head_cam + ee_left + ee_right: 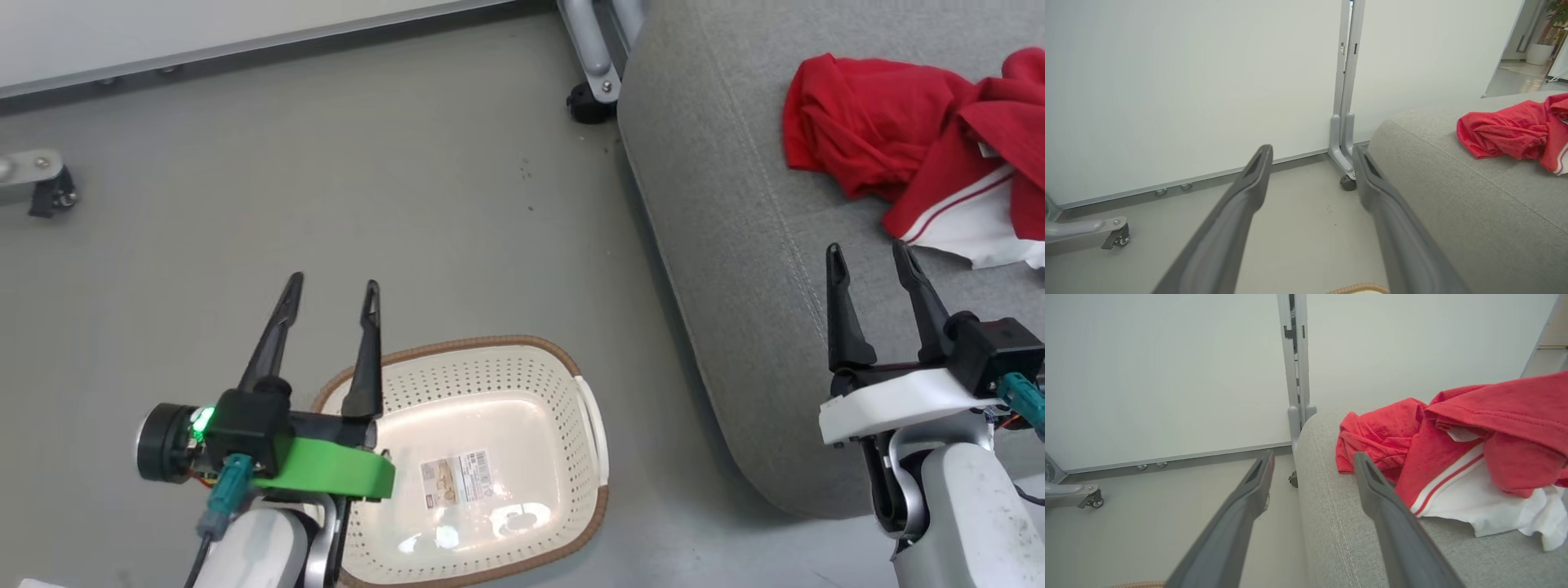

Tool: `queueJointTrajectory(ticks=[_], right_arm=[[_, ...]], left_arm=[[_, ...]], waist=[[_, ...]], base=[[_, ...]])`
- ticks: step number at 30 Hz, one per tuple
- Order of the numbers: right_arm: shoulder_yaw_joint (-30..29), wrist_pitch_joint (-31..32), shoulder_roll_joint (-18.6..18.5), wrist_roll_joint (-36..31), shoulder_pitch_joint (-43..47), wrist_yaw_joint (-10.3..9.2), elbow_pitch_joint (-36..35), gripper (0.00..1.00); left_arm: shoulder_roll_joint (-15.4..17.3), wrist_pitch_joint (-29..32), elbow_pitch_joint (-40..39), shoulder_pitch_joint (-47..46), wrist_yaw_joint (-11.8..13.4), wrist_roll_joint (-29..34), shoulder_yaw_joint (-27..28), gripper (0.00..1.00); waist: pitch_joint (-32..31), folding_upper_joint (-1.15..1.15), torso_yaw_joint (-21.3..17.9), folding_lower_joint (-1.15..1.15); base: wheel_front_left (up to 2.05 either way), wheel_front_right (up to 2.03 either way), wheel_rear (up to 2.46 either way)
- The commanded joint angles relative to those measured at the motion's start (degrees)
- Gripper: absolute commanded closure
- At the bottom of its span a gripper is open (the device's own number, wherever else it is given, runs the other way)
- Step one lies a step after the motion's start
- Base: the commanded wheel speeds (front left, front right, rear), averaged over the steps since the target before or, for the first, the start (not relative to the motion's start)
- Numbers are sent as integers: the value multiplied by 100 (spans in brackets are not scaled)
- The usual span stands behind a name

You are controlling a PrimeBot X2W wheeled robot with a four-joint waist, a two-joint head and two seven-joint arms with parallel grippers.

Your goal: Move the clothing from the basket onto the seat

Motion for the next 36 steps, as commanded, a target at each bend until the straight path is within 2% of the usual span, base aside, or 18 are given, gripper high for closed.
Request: queueJointTrajectory(ticks=[1, 8, 12, 20, 27, 36], right_arm=[[19, 58, 44, -22, 134, -8, -123, 0], [98, 446, 133, -136, 555, -7, -745, 0], [119, 623, 180, -180, 792, -8, -991, 0], [142, 904, 234, -187, 1342, -8, -1352, 0], [183, 1121, 257, -159, 1725, -8, -1548, 0], [240, 1264, 269, -136, 2045, -8, -1706, 0]], left_arm=[[-21, -44, 32, 125, 57, -78, 104, 0], [-49, -39, 76, 489, 191, -132, 686, 0], [-75, -40, 102, 717, 179, -159, 911, 0], [-114, -41, 209, 1221, -27, -197, 1207, 0], [-103, -42, 309, 1555, -244, -150, 1240, 0], [-115, -36, 501, 1741, -361, -69, 1203, 0]], waist=[[-294, 0, 376, 0], [-599, 0, 790, 0], [-763, 0, 908, 0], [-1146, 0, 996, 0], [-1419, 0, 982, 0], [-1586, 0, 955, 0]], base=[[0, 0, 0], [0, 0, 0], [0, 0, 0], [0, 0, 0], [0, 0, 0], [0, 0, 0]])
